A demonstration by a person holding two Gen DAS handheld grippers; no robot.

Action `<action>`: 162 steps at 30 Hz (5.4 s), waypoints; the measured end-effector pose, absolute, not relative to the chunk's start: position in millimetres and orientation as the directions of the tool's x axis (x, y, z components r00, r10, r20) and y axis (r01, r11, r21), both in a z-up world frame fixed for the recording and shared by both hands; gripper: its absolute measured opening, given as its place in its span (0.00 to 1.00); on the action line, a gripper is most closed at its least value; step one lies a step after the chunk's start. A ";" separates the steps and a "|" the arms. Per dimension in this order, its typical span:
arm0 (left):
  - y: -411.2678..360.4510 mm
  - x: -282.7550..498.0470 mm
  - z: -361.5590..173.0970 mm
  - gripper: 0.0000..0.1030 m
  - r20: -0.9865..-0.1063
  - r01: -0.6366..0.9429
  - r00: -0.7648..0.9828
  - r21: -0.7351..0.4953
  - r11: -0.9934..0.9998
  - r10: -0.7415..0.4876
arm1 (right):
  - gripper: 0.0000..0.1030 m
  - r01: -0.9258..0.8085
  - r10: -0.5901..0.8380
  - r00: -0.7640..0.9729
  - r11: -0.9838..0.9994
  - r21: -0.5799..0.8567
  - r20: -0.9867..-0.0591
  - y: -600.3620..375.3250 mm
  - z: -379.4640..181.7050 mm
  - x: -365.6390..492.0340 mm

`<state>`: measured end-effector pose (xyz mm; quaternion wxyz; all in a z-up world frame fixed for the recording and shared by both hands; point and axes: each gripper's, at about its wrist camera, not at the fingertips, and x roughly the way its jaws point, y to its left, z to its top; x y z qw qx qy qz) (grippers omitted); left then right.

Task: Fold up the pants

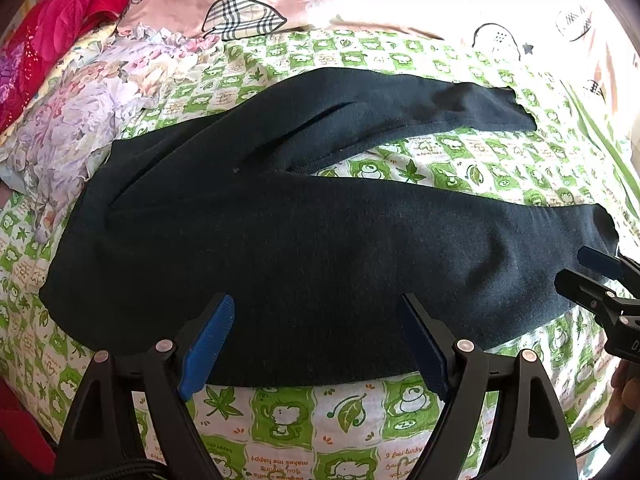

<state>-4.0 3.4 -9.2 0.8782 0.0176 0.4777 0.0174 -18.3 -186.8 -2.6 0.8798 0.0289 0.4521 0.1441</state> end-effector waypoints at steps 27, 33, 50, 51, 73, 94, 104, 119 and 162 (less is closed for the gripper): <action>-7.7 99.4 27.4 0.81 -0.847 0.074 0.529 0.116 0.990 0.060 | 0.81 -0.111 0.301 0.582 0.950 0.293 -0.755 -244.5 27.2 84.9; -18.9 144.5 41.5 0.81 -0.822 0.089 0.563 0.158 0.983 0.082 | 0.81 -0.089 0.303 0.557 0.947 0.307 -0.773 -271.8 34.0 140.2; -51.8 255.2 13.5 0.81 -0.861 0.212 0.505 0.200 0.956 0.068 | 0.81 -0.033 0.265 0.502 0.957 0.288 -0.823 -328.6 14.8 273.4; -52.7 259.0 9.4 0.81 -0.867 0.221 0.493 0.201 0.954 0.069 | 0.81 -0.030 0.266 0.498 0.957 0.290 -0.826 -330.1 12.0 279.5; -34.4 258.8 13.6 0.06 -0.919 0.349 0.358 -0.032 0.937 -0.164 | 0.08 -0.213 0.471 0.503 0.880 0.424 -0.725 -352.7 41.4 270.2; -50.7 87.7 33.2 0.06 -0.908 0.380 0.304 -0.162 0.911 -0.288 | 0.08 -0.350 0.469 0.442 0.875 0.334 -0.765 -368.5 53.9 95.7; -55.1 48.4 23.1 0.06 -0.914 0.420 0.300 -0.129 0.898 -0.272 | 0.07 -0.414 0.326 0.401 0.898 0.148 -0.856 -357.5 36.1 47.7; -62.6 15.9 -16.4 0.25 -0.951 0.458 0.245 -0.058 0.887 -0.189 | 0.27 -0.367 0.224 0.320 0.925 0.097 -0.921 -359.5 14.9 15.5; 108.5 169.9 1.5 0.75 -0.995 -0.397 0.004 0.089 0.914 0.098 | 0.55 -0.600 0.654 -0.037 0.590 0.539 -0.756 -13.6 -10.2 50.8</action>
